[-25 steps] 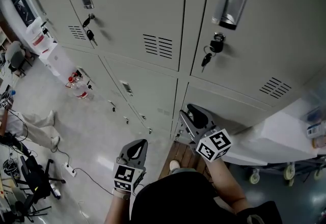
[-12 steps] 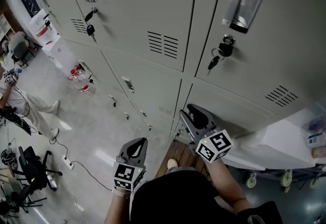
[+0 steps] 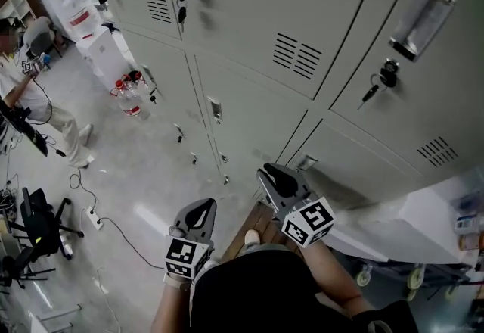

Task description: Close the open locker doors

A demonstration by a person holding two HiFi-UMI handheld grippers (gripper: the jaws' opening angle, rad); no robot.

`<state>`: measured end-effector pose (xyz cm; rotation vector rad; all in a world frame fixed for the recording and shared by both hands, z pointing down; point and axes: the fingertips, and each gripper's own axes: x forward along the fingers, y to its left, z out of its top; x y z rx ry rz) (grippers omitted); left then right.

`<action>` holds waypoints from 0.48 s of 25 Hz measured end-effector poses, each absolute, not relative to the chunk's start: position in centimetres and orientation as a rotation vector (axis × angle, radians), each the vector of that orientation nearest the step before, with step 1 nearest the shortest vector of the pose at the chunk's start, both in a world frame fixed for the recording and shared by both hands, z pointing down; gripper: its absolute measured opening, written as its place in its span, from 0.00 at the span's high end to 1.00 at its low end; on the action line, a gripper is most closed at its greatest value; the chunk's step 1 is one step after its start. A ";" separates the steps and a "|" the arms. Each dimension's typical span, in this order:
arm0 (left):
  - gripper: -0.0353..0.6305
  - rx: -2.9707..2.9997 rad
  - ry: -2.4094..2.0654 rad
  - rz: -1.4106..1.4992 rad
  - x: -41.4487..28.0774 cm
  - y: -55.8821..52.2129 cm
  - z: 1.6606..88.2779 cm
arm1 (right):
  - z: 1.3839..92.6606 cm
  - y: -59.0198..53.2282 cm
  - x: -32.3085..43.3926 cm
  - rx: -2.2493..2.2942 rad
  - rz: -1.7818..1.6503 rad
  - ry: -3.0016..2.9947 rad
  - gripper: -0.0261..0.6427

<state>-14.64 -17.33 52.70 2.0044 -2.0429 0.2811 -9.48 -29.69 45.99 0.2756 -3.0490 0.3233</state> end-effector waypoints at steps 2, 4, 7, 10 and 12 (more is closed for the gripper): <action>0.92 1.982 -2.062 0.265 -15.5 -16.1 52.7 | 46.5 -27.6 -11.0 0.211 0.323 -3.034 0.84; 0.92 1.956 -2.083 0.252 -16.5 -14.7 52.7 | 47.0 -25.2 -12.5 0.143 0.329 -3.017 0.85; 0.92 1.909 -2.118 0.224 -18.0 -12.4 52.7 | 48.0 -21.4 -14.5 0.036 0.321 -2.985 0.86; 0.92 1.861 -2.158 0.202 -19.5 -9.8 52.6 | 48.9 -17.7 -16.3 -0.057 0.311 -2.950 0.87; 0.92 1.825 -2.185 0.194 -20.5 -8.0 52.7 | 49.5 -15.3 -17.3 -0.119 0.296 -2.928 0.87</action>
